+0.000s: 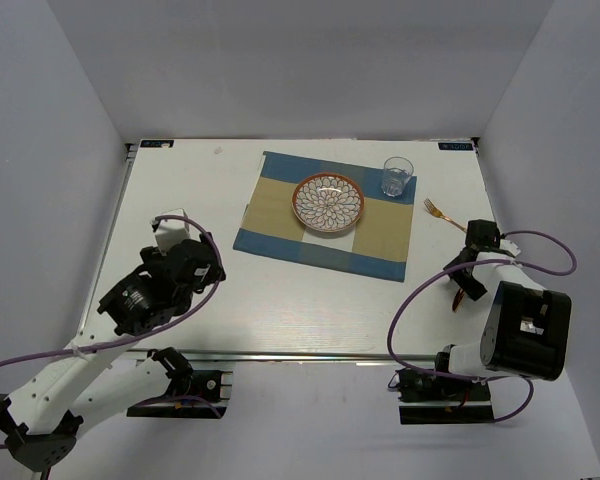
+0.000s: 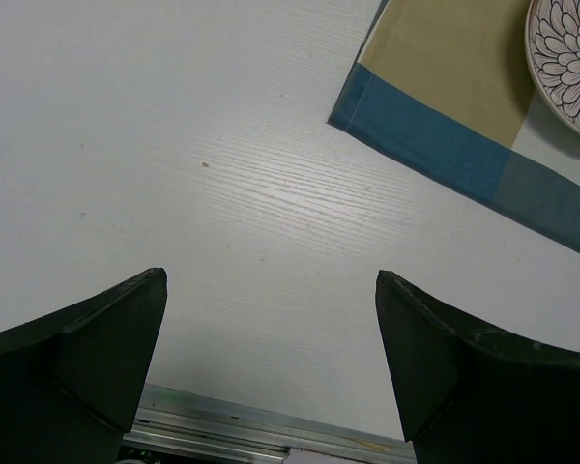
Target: Set the dinner table for one person
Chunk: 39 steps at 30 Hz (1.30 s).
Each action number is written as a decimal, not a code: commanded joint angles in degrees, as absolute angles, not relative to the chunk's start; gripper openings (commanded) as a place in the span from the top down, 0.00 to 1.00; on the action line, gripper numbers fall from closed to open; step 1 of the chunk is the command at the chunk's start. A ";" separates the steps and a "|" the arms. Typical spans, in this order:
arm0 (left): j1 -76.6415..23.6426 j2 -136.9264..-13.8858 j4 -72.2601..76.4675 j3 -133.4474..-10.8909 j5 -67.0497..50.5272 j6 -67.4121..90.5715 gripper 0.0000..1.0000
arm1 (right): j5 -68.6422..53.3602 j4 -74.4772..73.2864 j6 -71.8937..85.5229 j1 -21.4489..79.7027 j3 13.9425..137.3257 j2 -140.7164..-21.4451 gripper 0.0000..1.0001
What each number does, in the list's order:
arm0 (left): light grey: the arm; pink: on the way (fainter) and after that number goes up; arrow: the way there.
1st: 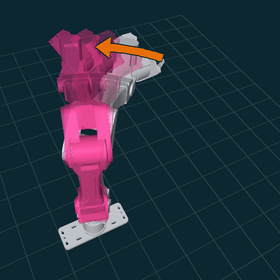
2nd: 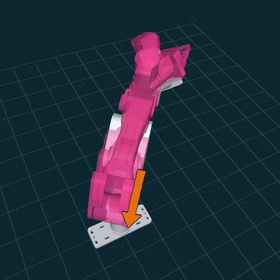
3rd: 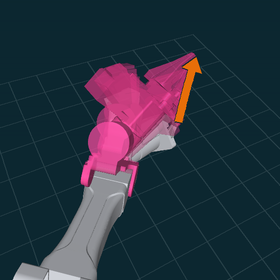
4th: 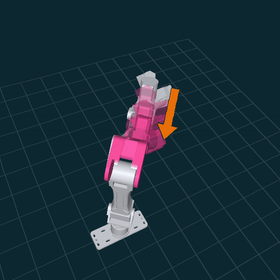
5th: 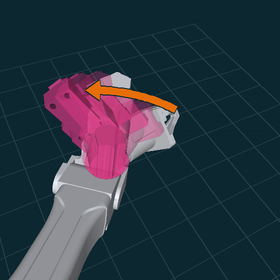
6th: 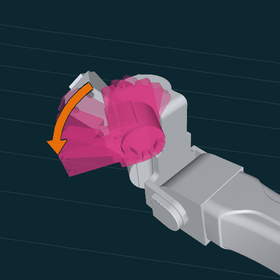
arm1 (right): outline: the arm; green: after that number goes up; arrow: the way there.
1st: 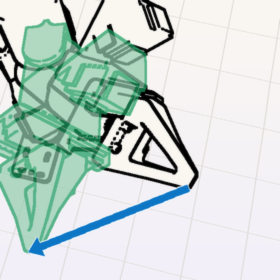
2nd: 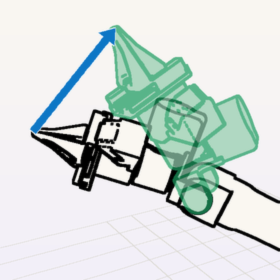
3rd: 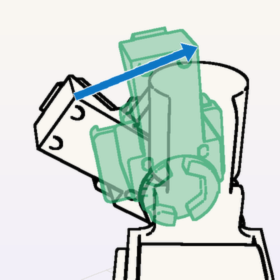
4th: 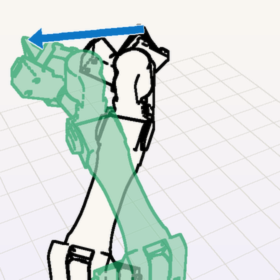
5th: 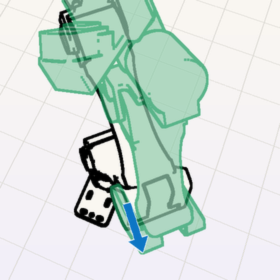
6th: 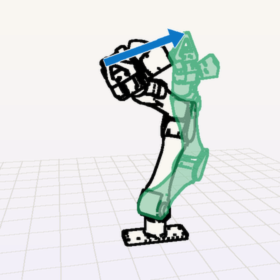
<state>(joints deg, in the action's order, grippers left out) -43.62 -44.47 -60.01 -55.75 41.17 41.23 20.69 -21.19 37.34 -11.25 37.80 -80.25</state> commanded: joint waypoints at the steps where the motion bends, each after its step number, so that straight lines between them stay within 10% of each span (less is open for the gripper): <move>1: -43.51 -43.42 -60.29 -56.07 41.75 41.57 0.02 | 10.63 -20.13 40.60 -11.34 32.87 -82.62 0.39; 9: -43.51 -41.31 -61.44 -56.43 43.15 42.80 0.02 | 8.09 -20.13 40.17 -11.43 32.43 -82.96 1.00; 39: -43.51 -36.12 -61.88 -56.25 44.03 43.68 0.02 | 1.51 -24.35 26.46 -6.95 40.95 -64.33 1.00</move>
